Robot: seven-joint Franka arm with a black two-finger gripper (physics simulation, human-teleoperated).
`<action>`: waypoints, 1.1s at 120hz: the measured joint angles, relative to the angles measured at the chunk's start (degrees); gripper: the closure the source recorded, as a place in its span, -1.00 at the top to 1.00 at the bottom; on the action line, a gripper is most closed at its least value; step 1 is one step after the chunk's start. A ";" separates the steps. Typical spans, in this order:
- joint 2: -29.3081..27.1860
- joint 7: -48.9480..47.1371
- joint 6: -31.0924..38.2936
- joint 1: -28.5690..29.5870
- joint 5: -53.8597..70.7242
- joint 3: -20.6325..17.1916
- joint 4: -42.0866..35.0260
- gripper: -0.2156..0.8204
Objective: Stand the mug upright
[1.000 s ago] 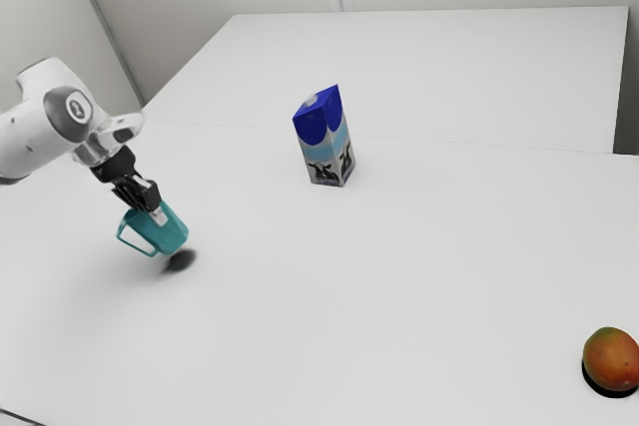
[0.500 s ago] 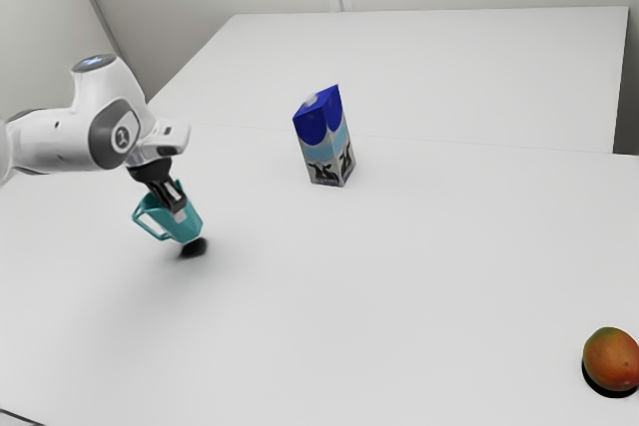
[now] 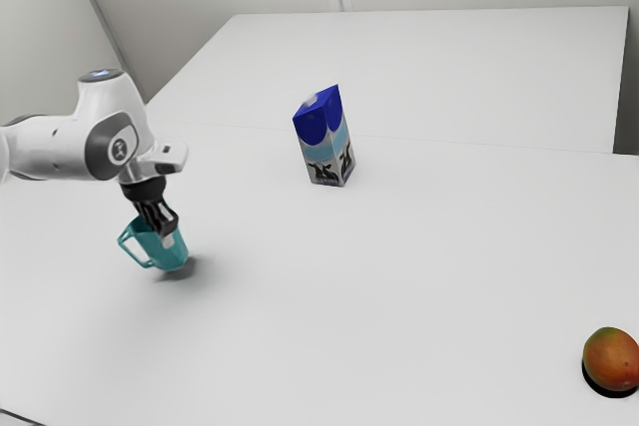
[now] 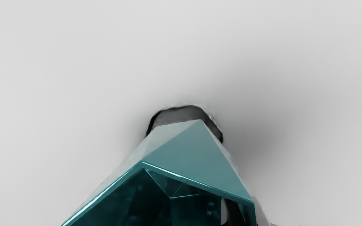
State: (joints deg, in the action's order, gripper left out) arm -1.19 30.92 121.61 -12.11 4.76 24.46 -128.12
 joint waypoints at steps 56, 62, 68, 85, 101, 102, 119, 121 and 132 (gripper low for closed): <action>2.72 -2.22 -1.30 -0.23 0.33 0.10 0.30 -0.92; 3.03 -2.38 -1.32 -0.80 0.33 0.14 0.34 -0.92; 3.23 -2.53 -1.33 -1.58 0.35 0.19 0.33 -0.92; 3.56 -2.97 -1.36 -3.53 0.37 0.25 0.30 -0.91; 3.58 -3.46 -1.29 -3.67 0.55 0.30 0.23 -0.94; 3.58 -3.49 -1.29 -3.64 0.57 0.31 0.22 -0.93; 3.56 -3.81 -1.37 -2.96 0.67 0.26 0.22 -0.73; 3.57 -3.82 -1.39 -2.92 0.68 0.25 0.22 -0.66; 3.48 -3.84 -1.52 -2.93 0.73 0.24 0.35 -0.26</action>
State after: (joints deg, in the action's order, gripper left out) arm 2.29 27.08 120.09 -15.04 5.49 24.71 -127.77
